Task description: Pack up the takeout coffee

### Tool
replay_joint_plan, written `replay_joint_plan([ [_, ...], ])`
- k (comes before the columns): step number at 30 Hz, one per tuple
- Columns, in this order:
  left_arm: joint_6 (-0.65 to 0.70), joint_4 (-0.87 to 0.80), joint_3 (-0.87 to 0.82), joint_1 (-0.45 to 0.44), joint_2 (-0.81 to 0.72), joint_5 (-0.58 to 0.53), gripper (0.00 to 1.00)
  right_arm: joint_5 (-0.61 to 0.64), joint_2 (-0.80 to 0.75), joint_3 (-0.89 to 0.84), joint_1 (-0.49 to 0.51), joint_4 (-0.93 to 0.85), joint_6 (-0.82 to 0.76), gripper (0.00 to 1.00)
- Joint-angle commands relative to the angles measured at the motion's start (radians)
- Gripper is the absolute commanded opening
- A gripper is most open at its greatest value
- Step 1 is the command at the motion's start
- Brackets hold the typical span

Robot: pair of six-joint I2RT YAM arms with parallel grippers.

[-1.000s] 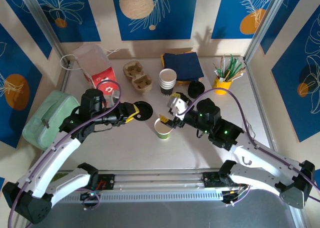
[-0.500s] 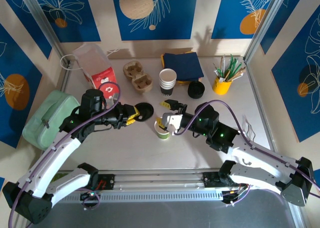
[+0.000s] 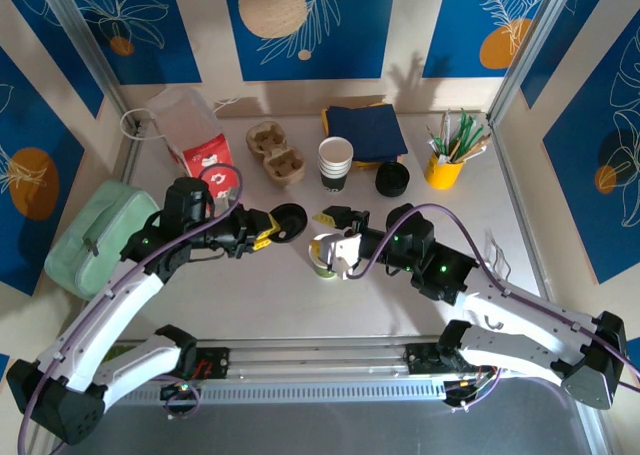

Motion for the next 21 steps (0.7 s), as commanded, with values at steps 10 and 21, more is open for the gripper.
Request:
replay_joint_plan([
  [10,0.128,-0.163,0.103,0.009,0.042,0.015,0.19,-0.079,0.057,0.138,-0.034,-0.204,-0.199,0.48],
  [21,0.137,-0.159,0.106,0.009,0.059,0.031,0.18,-0.087,0.101,0.185,-0.036,-0.192,-0.228,0.47],
])
